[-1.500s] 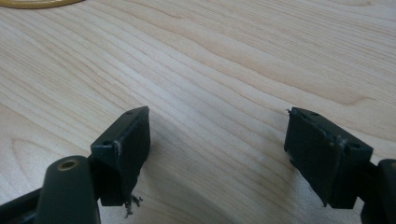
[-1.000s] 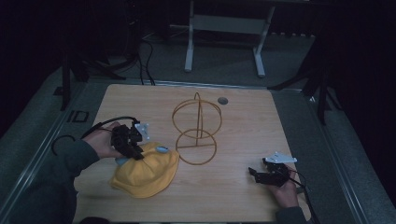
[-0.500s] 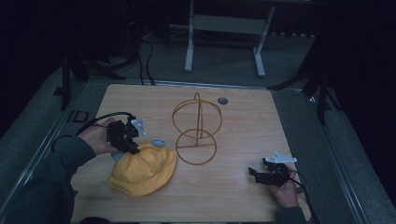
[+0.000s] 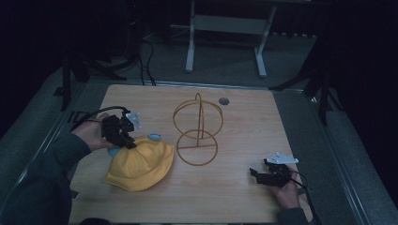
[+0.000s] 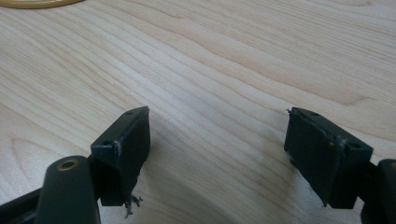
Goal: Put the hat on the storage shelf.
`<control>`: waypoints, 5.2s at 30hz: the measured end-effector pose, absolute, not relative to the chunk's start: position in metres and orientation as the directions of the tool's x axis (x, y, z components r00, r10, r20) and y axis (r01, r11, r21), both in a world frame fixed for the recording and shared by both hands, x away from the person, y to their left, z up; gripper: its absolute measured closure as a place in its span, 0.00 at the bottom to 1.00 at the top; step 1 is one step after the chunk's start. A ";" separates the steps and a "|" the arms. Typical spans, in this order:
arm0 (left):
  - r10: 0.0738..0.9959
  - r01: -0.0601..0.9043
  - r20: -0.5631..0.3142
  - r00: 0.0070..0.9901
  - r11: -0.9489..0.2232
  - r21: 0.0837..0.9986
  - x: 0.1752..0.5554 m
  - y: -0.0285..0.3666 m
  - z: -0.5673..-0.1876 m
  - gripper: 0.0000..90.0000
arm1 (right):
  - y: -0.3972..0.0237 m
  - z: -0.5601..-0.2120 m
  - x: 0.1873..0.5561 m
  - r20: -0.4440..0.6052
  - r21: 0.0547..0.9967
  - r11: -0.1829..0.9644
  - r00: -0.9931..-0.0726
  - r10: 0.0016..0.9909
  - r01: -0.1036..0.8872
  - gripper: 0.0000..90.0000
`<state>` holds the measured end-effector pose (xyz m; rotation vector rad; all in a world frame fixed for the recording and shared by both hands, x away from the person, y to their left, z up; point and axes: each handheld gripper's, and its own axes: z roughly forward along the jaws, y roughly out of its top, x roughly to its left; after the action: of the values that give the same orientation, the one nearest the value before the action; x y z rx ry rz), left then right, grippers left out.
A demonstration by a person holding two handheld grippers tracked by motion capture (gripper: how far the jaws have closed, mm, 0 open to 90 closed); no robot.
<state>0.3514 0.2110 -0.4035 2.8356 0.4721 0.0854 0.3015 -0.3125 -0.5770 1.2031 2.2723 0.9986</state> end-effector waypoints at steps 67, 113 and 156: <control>0.460 0.411 0.055 0.886 -0.835 0.367 0.373 0.257 -0.346 0.93 | -0.312 -0.577 0.301 -0.003 0.738 0.379 -0.560 0.829 0.558 0.25; 0.485 0.412 0.081 0.871 -0.811 0.416 0.380 0.264 -0.314 0.93 | -0.312 -0.577 0.301 -0.002 0.738 0.379 -0.560 0.829 0.559 0.25; 0.485 0.358 0.112 0.868 -0.765 0.535 0.382 0.262 -0.264 0.93 | -0.313 -0.577 0.301 -0.002 0.737 0.381 -0.561 0.828 0.559 0.25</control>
<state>0.3818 0.2625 -0.2637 2.5262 0.6135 0.3327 0.3015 -0.3125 -0.5769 1.2052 2.2742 0.9976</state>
